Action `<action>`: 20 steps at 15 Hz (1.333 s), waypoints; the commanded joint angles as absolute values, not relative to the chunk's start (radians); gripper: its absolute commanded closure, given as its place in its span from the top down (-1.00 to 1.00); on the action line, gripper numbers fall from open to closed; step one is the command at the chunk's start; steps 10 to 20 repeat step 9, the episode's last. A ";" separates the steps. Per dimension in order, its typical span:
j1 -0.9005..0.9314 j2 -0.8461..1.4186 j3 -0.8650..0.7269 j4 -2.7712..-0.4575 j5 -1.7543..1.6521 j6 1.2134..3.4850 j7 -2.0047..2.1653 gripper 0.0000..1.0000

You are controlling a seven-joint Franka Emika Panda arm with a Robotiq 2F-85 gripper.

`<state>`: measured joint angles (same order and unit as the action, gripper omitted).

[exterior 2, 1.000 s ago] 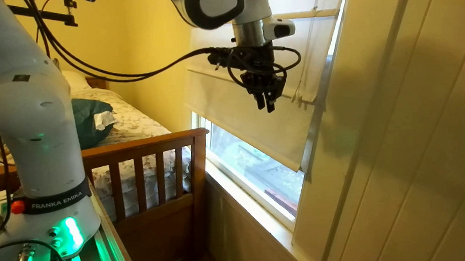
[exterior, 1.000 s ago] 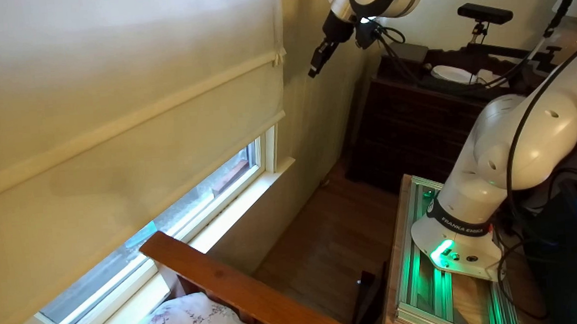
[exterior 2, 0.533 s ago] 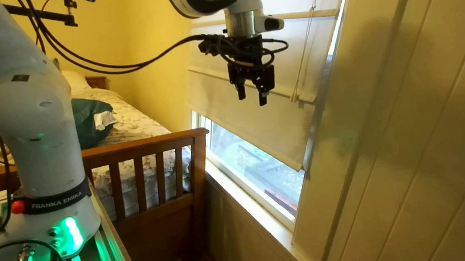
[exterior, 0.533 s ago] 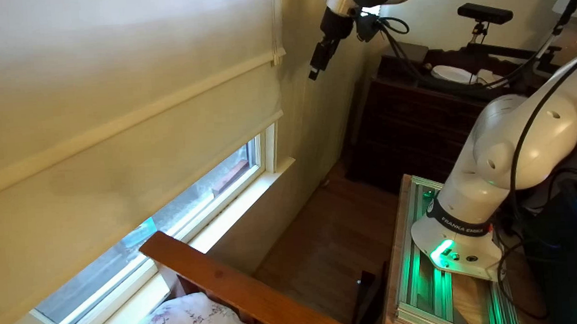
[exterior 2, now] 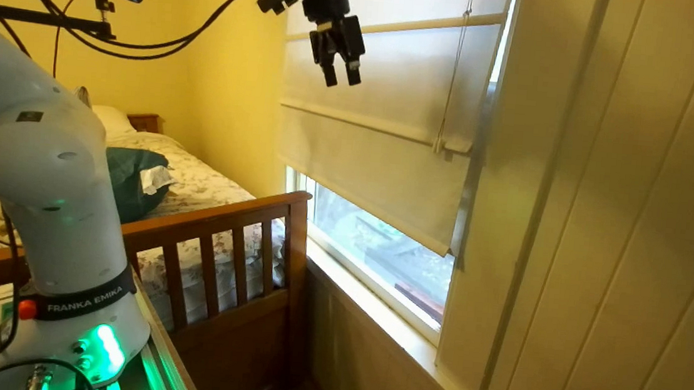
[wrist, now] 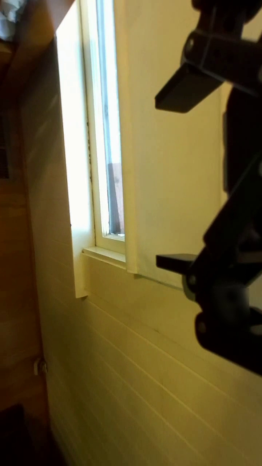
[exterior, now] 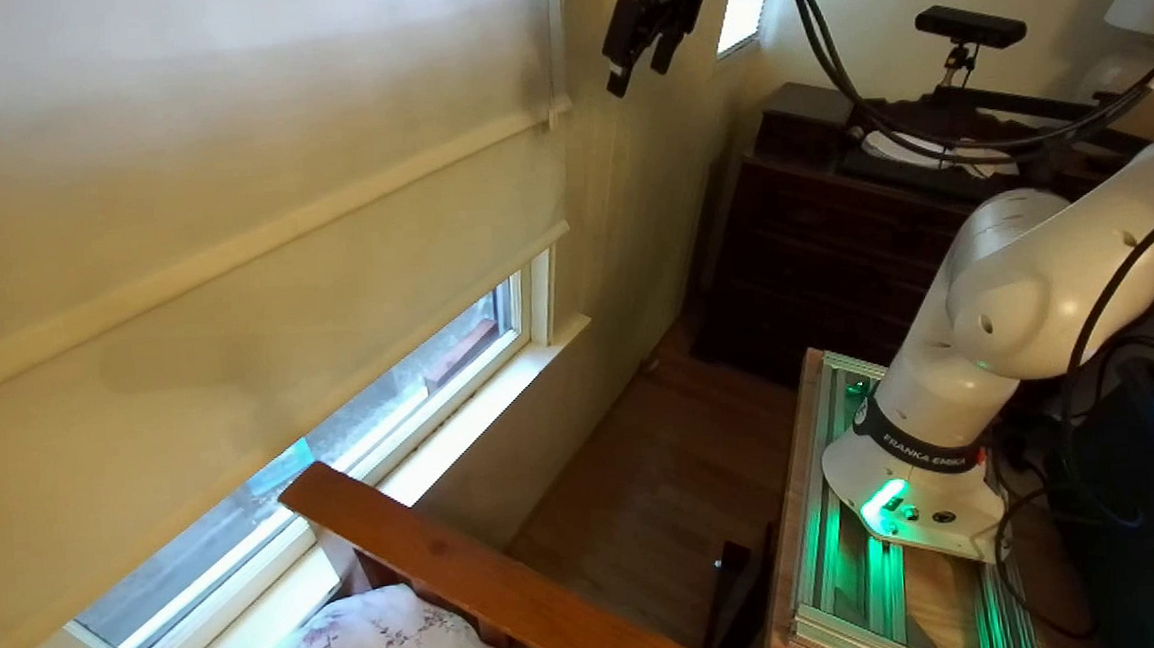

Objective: Pull the blinds up

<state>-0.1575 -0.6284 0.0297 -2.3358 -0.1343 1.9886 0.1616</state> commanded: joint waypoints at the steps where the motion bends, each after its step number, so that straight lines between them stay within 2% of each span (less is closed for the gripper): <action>1: -0.164 -0.670 0.088 -2.289 -0.168 1.931 0.298 1.00; 20: -0.140 -0.672 0.082 -2.284 -0.164 1.955 0.278 1.00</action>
